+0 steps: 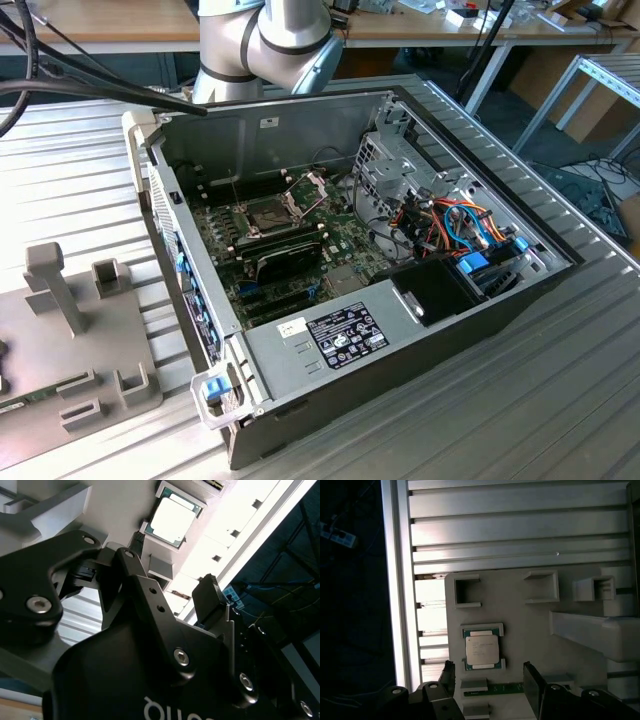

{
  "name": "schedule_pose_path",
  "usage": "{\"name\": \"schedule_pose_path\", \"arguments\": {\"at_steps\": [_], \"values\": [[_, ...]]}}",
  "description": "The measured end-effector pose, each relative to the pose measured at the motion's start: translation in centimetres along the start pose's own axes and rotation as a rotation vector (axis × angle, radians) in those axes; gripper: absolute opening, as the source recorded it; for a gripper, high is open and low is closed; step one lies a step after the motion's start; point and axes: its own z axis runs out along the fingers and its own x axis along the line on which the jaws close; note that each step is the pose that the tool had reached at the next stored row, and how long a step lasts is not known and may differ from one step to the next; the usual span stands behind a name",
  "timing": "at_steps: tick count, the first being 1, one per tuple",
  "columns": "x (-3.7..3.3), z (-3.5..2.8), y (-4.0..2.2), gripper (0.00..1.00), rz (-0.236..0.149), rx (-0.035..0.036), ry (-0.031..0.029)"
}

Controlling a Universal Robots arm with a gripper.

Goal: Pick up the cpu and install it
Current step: 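Pick up the cpu and move it towards the insertion slot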

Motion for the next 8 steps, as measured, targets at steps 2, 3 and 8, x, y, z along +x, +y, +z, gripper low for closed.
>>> {"name": "schedule_pose_path", "arguments": {"at_steps": [2,3,8], "values": [[0.0,0.04,0.0,0.66,0.0,0.0,0.0],[0.0,0.08,0.0,0.66,0.0,0.0,0.0001],[0.0,0.64,-0.02,0.66,0.0,0.0,0.0]]}}
